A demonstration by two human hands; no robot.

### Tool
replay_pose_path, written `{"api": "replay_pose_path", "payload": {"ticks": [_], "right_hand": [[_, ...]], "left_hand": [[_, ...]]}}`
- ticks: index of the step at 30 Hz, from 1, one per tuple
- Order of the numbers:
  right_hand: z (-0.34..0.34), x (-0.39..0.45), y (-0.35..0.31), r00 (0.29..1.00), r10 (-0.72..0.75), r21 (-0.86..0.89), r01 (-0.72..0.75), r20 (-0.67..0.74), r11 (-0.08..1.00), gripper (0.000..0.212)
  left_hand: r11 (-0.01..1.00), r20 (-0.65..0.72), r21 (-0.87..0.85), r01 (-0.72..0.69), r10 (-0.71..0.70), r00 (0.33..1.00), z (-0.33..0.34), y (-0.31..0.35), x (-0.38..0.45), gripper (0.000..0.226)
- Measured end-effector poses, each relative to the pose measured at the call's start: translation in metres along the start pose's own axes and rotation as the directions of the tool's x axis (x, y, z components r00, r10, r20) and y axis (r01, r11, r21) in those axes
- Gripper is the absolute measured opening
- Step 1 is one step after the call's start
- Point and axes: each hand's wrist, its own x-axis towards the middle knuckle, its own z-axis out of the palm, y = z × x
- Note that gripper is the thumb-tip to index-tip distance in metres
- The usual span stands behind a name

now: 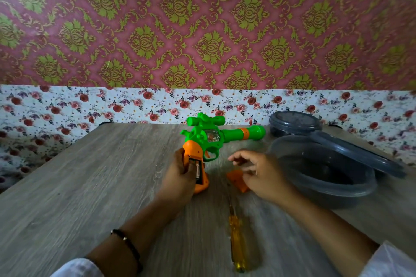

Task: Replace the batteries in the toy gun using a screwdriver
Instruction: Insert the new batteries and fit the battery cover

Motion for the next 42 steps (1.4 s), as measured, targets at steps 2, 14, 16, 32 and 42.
{"api": "replay_pose_path", "payload": {"ticks": [2,14,16,32,42], "right_hand": [[-0.003,0.001,0.001,0.993,-0.002,-0.147,0.02,0.117,0.989,0.058],[-0.017,0.004,-0.004,0.921,0.113,-0.519,0.106,0.372,0.848,0.027],[-0.014,0.005,0.0,0.926,0.12,-0.551,0.106,0.357,0.828,0.026],[0.001,0.002,-0.006,0.994,-0.108,-0.487,0.092,-0.006,0.869,0.042],[0.028,-0.007,-0.025,0.957,-0.288,-0.282,0.287,0.041,0.915,0.045]], "left_hand": [[0.998,0.01,0.055,-0.014,0.014,1.0,0.0,0.0,-0.002,0.024],[0.999,-0.004,-0.043,0.016,-0.016,1.0,-0.001,-0.003,0.003,0.023],[0.997,-0.008,-0.063,0.032,-0.033,0.999,-0.001,-0.002,0.004,0.022],[1.0,0.014,0.027,0.006,-0.007,1.0,-0.001,-0.001,0.002,0.024],[0.976,0.0,-0.205,0.079,-0.08,0.997,-0.003,-0.002,0.005,0.032]]}}
